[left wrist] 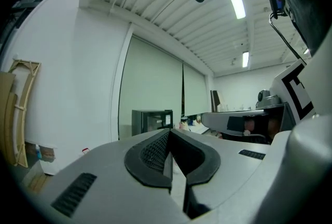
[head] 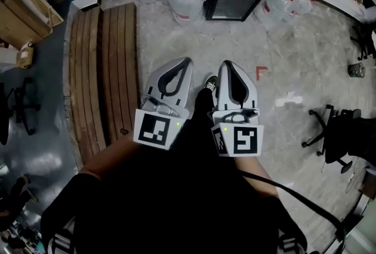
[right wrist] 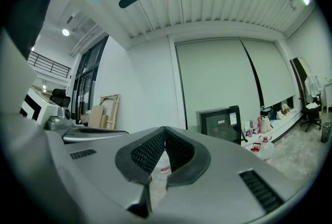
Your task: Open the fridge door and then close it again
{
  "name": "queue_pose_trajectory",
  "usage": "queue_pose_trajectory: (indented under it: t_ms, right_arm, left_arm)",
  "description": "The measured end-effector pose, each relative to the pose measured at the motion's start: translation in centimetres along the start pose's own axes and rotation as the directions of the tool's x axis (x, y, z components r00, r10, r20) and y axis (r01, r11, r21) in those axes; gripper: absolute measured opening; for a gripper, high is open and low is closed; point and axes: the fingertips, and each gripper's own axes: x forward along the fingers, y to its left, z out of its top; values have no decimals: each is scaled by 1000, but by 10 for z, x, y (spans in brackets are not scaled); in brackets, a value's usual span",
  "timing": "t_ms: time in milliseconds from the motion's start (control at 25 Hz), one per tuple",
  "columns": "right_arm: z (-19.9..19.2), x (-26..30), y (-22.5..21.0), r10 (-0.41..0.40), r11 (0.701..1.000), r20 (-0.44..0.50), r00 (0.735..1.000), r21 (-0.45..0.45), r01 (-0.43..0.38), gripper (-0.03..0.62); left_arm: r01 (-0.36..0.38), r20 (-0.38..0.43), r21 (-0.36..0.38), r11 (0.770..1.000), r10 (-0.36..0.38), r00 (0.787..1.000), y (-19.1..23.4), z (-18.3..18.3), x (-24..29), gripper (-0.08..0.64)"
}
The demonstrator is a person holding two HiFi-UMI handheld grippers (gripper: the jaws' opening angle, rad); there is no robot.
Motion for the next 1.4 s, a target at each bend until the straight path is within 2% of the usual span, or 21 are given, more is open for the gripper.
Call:
queue_pose_trajectory:
  t_ms: [120, 360, 480, 640, 800, 920, 1000, 1160, 1200, 1280, 1400]
  right_arm:
    - [-3, 49, -35, 11, 1000, -4, 1000, 9, -11, 15]
    - [-4, 139, -134, 8, 1000, -25, 1000, 30, -7, 15]
    - [2, 175, -182, 5, 999, -12, 1000, 35, -4, 15]
    - [6, 212, -234, -15, 999, -13, 1000, 30, 16, 15]
    - [4, 244, -268, -47, 999, -19, 999, 25, 48, 15]
    - [-7, 273, -286, -68, 997, -10, 998, 30, 69, 15]
    - [-20, 294, -295, -79, 996, -28, 996, 30, 80, 15]
    - [-46, 342, -310, -102, 995, -48, 994, 11, 103, 15]
    - [-54, 353, -315, -112, 994, -48, 993, 9, 112, 15]
    - [-72, 375, -323, -129, 992, -53, 990, 4, 130, 15]
    - [-106, 402, -334, -155, 988, -84, 984, 4, 155, 15]
  left_arm:
    - [-10, -14, 8, 1000, 10, 1000, 17, -3, 54, 8]
    - [-2, -35, -17, 1000, 2, 999, 29, 0, 179, 8]
    - [-5, -17, -14, 1000, 5, 1000, 33, 11, 238, 6]
    - [-4, 2, 3, 1000, 4, 1000, 37, 23, 298, 6]
    - [-6, -8, 13, 1000, 6, 1000, 48, 21, 342, 6]
    - [-13, -18, 31, 999, 14, 1000, 69, 9, 375, 8]
    - [-14, -18, 18, 1000, 15, 1000, 85, -2, 398, 8]
    - [30, -35, 17, 999, -30, 999, 120, -32, 448, 8]
    - [44, -40, 23, 999, -43, 998, 127, -41, 462, 16]
    - [62, -45, 27, 998, -61, 997, 141, -60, 489, 80]
    - [65, -57, 24, 998, -64, 996, 168, -95, 530, 86]
